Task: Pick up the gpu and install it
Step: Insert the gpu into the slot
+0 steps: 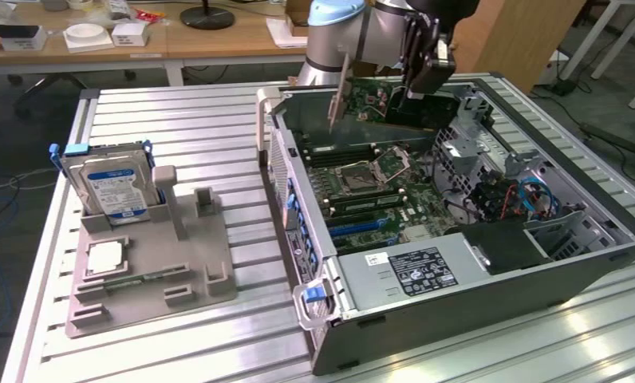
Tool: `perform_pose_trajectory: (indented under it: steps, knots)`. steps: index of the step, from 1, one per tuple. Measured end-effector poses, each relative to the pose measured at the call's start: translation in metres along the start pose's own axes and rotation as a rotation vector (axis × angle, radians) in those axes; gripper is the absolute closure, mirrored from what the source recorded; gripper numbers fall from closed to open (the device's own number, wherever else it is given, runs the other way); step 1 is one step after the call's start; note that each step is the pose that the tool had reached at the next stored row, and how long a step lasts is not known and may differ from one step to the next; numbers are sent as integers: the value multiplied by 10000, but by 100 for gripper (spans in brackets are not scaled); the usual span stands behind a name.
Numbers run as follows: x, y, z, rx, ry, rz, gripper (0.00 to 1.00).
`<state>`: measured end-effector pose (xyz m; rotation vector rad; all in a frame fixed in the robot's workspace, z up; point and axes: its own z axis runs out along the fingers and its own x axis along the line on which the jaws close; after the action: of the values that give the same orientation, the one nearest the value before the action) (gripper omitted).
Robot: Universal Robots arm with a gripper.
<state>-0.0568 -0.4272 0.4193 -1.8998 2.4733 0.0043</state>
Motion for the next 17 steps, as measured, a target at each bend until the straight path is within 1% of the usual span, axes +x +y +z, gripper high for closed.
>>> perform_pose_trajectory:
  steps: [10, 13, 14, 16, 17]
  knots:
    - [0, 0, 0, -21, -13, -1086, 74]
    - [0, 0, 1, -19, -17, -1188, 74]
    - [1, 0, 1, 25, -26, -1209, 74]
    - [1, 1, 2, 192, -62, -1273, 74]
    - [0, 1, 3, 251, -76, -1317, 74]
